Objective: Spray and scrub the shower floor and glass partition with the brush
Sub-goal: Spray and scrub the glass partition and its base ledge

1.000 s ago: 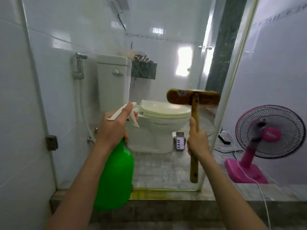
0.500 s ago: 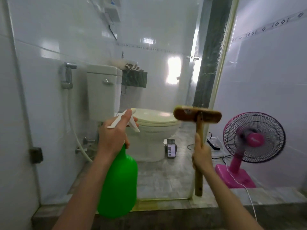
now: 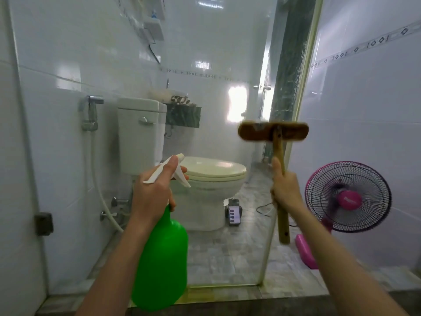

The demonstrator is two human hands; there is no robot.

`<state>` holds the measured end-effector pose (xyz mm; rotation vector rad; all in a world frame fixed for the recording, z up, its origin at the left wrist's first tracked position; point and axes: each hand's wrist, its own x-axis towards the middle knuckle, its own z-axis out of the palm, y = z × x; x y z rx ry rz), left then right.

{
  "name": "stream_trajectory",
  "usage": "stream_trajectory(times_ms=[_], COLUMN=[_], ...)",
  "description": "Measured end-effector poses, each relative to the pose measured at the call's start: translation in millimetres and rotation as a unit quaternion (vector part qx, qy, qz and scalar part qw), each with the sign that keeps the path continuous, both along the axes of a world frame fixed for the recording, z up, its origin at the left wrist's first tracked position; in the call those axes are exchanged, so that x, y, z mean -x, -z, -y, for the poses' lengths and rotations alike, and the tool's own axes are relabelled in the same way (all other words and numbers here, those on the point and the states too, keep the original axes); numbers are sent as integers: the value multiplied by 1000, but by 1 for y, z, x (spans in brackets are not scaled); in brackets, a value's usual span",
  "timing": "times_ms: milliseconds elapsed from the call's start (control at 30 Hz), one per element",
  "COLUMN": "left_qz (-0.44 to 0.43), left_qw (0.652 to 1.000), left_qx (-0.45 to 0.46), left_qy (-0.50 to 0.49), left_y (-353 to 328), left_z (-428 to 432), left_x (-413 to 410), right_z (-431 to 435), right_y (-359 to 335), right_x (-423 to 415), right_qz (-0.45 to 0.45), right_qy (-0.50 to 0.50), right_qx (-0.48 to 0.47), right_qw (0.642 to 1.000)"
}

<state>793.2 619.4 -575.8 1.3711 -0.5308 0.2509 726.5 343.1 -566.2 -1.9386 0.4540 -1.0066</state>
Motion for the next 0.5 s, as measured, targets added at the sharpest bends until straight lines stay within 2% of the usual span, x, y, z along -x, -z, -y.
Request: stream_trajectory(times_ms=[67,133,233,333,400,500], left_qz=[2,0,-5,-2,5,5], left_qw=[1000,1000,1000,1000,1000,1000], left_qx=[-3,-5,10,17,14,4], left_qy=[-6,-12,-9,-5,-8,-19], left_y=[1,1,-1,-4,-5,-8], left_z=[1,3,3,-1,-4,-10], left_x=[-3,-3,-2,0,0,3], right_z=[5,9,7,-7,-8,-8], right_y=[-52,-57,14,72,47,-36], right_x=[-4,-8,-11,0,-1,-13], right_qz=[35,53,39,-7,-6,46], right_qy=[-17,-20,11,-8,-17,-14], right_qx=[0,-3,-22,-53,-31,-8], right_qw=[999,998,999,999,999,999])
